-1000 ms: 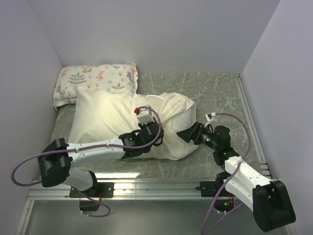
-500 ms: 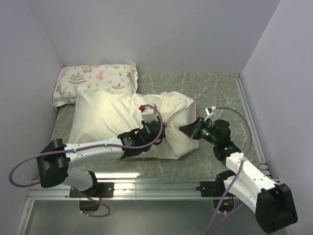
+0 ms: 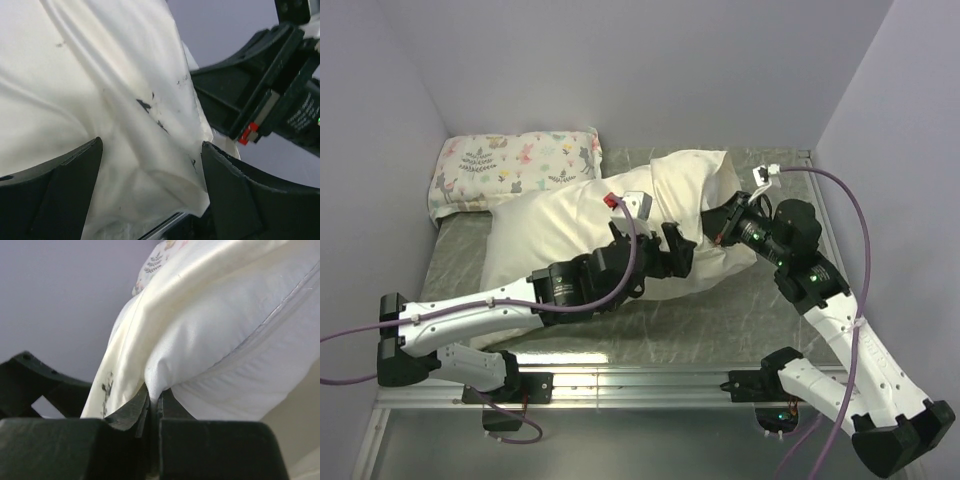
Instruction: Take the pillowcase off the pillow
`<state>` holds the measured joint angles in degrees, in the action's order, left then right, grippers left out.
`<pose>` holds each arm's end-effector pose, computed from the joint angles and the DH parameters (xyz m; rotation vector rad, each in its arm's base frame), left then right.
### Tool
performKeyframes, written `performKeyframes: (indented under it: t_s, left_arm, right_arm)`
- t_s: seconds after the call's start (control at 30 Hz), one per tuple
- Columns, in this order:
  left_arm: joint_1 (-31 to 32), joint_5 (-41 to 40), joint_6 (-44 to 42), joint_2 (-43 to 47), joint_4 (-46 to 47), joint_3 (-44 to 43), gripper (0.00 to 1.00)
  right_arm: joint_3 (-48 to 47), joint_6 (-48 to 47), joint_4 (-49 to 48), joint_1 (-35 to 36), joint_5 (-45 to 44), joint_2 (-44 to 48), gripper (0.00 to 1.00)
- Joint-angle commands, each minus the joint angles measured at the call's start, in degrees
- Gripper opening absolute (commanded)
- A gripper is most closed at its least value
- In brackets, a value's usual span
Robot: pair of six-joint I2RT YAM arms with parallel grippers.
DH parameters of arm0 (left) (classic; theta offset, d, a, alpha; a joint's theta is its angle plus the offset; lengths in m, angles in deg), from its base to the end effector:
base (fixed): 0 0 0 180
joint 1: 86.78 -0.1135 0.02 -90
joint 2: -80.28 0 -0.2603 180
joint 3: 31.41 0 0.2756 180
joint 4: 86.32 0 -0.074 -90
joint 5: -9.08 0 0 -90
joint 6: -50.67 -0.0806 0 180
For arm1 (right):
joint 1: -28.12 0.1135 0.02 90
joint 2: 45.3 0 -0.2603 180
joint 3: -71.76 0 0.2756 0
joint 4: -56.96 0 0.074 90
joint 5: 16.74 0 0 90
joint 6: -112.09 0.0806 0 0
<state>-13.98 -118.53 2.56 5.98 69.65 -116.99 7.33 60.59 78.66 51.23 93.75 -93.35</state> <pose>0.1518 -0.3239 0.3876 0.0075 1.8290 -0.8630 0.2274 0.1277 0.3710 -0.0515 1.7805 1.0930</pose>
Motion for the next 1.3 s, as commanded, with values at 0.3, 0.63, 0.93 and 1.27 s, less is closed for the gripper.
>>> performKeyframes:
  t_s: [0.3,0.63,0.93,1.27]
  left_arm:
    - [8.42,-16.70,8.12,3.29,-15.51,2.35,0.90]
    - [2.09,-19.79,13.39,1.26,-21.32,3.40,0.16]
    - [-10.99,-11.81,21.21,11.70,-28.70,15.17,0.01]
    - [-29.97,-4.41,22.01,19.55,-29.74,25.03,0.01]
  right_arm:
    - [-16.08,-3.43,1.07,1.76,-4.49,-5.91,0.00]
    - [-20.56,-4.92,5.54,2.81,-6.77,-6.35,0.00]
    - [-30.32,-8.27,13.63,0.89,-11.18,-8.28,0.00]
    - [-30.24,-3.53,12.15,-14.41,1.47,-9.08,0.00]
